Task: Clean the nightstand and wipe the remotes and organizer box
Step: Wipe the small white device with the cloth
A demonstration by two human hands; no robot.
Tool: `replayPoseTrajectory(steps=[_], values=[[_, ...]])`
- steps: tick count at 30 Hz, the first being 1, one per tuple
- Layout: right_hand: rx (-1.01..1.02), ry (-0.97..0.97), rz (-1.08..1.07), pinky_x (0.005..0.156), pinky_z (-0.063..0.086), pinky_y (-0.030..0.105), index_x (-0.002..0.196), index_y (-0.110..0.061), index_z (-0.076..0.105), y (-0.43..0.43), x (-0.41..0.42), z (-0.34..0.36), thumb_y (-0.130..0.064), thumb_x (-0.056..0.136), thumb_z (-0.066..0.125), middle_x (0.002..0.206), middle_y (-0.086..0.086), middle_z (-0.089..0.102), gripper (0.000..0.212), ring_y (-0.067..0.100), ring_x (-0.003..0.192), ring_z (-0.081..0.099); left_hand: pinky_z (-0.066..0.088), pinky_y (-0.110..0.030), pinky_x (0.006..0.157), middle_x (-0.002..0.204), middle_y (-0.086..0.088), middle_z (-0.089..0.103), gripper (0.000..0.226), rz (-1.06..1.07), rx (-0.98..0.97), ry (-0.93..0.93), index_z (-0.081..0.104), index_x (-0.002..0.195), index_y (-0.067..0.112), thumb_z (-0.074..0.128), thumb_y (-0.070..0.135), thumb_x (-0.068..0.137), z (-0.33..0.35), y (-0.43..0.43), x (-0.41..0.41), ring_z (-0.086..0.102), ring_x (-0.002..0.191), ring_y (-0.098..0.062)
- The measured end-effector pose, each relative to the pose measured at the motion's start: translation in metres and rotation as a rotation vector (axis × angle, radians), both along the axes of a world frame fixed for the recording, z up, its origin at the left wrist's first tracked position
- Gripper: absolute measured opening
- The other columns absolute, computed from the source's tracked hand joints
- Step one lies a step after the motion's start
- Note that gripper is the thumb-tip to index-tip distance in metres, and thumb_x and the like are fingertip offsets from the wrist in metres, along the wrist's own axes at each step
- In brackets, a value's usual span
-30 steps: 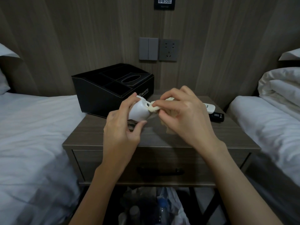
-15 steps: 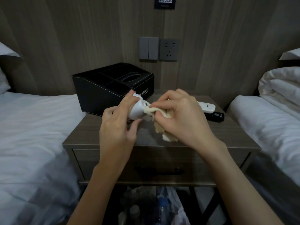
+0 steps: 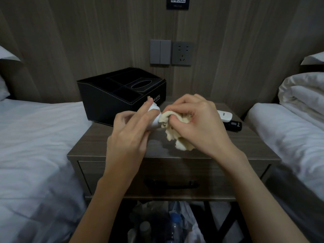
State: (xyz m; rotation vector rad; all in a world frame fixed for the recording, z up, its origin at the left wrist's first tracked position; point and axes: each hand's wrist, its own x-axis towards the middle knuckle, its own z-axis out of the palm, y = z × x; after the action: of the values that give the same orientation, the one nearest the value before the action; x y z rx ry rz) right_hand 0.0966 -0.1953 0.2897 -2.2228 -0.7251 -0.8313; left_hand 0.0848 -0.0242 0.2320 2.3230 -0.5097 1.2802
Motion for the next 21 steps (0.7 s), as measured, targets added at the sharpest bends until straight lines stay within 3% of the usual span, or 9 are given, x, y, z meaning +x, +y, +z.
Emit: replayPoseTrajectory(steps=[3, 8, 12, 15, 17, 21], values=[[0.029, -0.010, -0.041, 0.076, 0.049, 0.040, 0.091, -0.032, 0.077, -0.004, 0.002, 0.002, -0.021, 0.082, 0.061, 0.085, -0.013, 0.064, 0.021, 0.012, 0.087, 0.056, 0.045, -0.022, 0.067, 0.143, 0.012, 0.049, 0.054, 0.003, 0.000, -0.013, 0.054, 0.126, 0.028, 0.074, 0.004, 0.081, -0.003, -0.006, 0.000, 0.047, 0.102, -0.015], [0.202, -0.032, -0.148, 0.080, 0.049, 0.037, 0.089, -0.033, 0.077, -0.020, 0.009, 0.004, -0.017, 0.081, 0.064, 0.086, -0.013, 0.069, 0.022, 0.012, 0.088, 0.061, 0.042, -0.013, 0.076, 0.140, 0.015, 0.050, 0.065, -0.083, -0.156, 0.086, 0.046, 0.131, 0.035, 0.075, 0.008, 0.079, -0.005, -0.003, 0.003, 0.044, 0.104, -0.008], [0.244, -0.047, -0.284, 0.081, 0.046, 0.026, 0.099, -0.034, 0.074, -0.035, 0.017, -0.002, -0.026, 0.086, 0.062, 0.094, -0.015, 0.068, 0.019, 0.013, 0.093, 0.059, 0.049, -0.025, 0.085, 0.143, 0.020, 0.046, 0.062, -0.135, -0.301, 0.115, 0.045, 0.128, 0.036, 0.077, 0.017, 0.079, -0.001, -0.003, 0.002, 0.050, 0.108, -0.007], [0.184, -0.024, -0.350, 0.082, 0.030, 0.007, 0.105, -0.031, 0.071, -0.034, 0.029, -0.019, -0.029, 0.091, 0.059, 0.101, -0.012, 0.066, 0.019, 0.016, 0.097, 0.054, 0.050, -0.038, 0.096, 0.141, 0.022, 0.047, 0.061, -0.240, -0.476, 0.164, 0.045, 0.127, 0.034, 0.078, 0.016, 0.079, 0.004, -0.004, 0.001, 0.052, 0.119, -0.003], [0.091, 0.046, -0.313, 0.083, 0.024, 0.010, 0.111, -0.030, 0.067, -0.026, 0.038, -0.035, -0.029, 0.095, 0.055, 0.109, -0.008, 0.065, 0.021, 0.021, 0.104, 0.053, 0.050, -0.040, 0.098, 0.139, 0.017, 0.050, 0.061, -0.308, -0.567, 0.183, 0.047, 0.128, 0.026, 0.078, 0.012, 0.078, 0.006, -0.005, 0.000, 0.052, 0.123, -0.004], [-0.132, 0.361, -0.177, 0.104, 0.028, 0.039, 0.129, -0.033, 0.058, -0.009, 0.040, -0.054, -0.043, 0.099, 0.042, 0.136, -0.006, 0.052, 0.035, 0.023, 0.127, 0.038, 0.051, -0.044, 0.097, 0.141, 0.007, 0.049, 0.064, -0.444, -0.671, 0.224, 0.044, 0.128, 0.018, 0.078, 0.004, 0.076, 0.011, -0.003, 0.000, 0.054, 0.124, -0.011]])
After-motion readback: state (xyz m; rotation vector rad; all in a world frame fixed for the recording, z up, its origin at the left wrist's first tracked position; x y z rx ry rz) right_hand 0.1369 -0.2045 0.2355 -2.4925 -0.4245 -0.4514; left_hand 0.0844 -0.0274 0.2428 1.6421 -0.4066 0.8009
